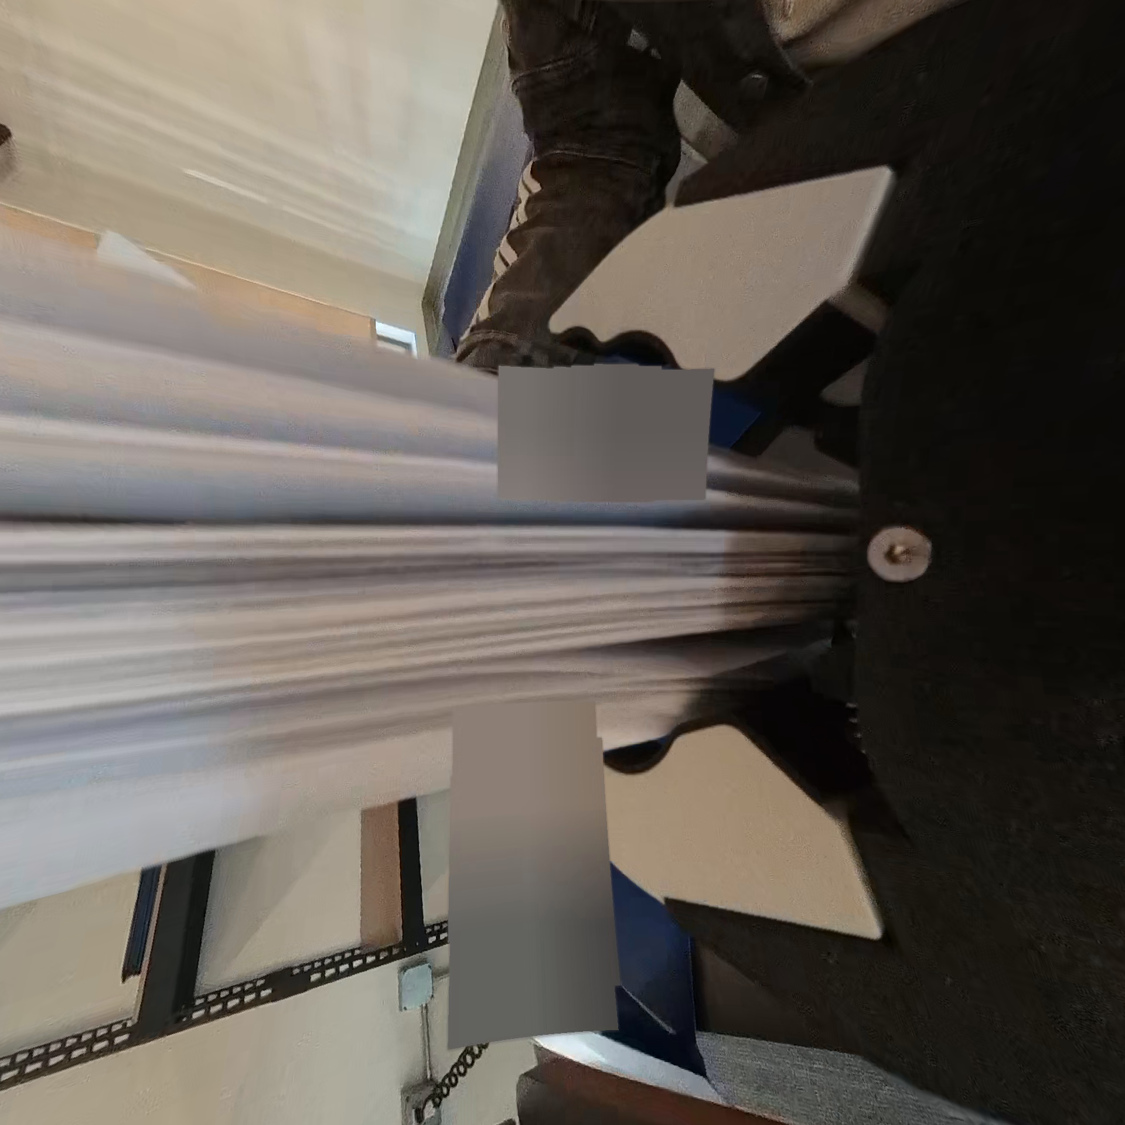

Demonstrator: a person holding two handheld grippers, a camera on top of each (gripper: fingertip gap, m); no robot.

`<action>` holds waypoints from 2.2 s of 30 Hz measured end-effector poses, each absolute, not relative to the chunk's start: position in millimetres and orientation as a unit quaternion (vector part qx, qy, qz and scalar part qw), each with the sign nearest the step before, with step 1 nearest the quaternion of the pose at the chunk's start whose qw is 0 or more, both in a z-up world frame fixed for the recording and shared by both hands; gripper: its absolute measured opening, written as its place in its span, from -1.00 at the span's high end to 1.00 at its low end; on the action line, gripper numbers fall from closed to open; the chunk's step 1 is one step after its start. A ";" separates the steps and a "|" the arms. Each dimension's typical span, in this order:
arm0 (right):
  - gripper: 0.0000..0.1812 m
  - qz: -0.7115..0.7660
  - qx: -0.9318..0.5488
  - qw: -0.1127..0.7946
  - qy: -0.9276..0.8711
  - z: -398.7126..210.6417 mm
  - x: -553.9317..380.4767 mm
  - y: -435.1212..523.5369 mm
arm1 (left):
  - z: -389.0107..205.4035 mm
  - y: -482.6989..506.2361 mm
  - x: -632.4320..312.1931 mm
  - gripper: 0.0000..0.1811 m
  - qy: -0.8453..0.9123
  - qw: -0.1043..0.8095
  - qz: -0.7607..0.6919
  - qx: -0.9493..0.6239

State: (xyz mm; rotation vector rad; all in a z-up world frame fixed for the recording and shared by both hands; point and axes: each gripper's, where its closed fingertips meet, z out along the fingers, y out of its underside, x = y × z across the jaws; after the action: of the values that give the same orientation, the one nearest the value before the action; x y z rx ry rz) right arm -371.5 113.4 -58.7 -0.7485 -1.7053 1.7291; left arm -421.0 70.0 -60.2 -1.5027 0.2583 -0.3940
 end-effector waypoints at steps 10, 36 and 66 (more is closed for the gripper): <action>0.19 0.735 -0.340 0.293 -0.509 -53.7 -389.6 156.9 | -79.3 66.9 -441.7 0.87 0.101 0.701 -0.150 -0.690; -0.23 0.631 -0.233 0.271 -0.689 -100.0 -370.2 121.1 | -71.3 40.6 -439.2 0.87 0.198 0.688 -0.198 -0.670; -0.61 0.656 -0.340 0.533 -0.412 -35.7 -402.8 157.2 | -30.4 22.1 -430.8 0.86 0.196 0.701 -0.150 -0.670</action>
State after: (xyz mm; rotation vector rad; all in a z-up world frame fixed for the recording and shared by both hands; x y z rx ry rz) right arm -402.8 157.2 -35.7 -0.8115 -0.9820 1.5651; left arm -430.8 22.1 -30.4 -1.4911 0.4358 -0.3341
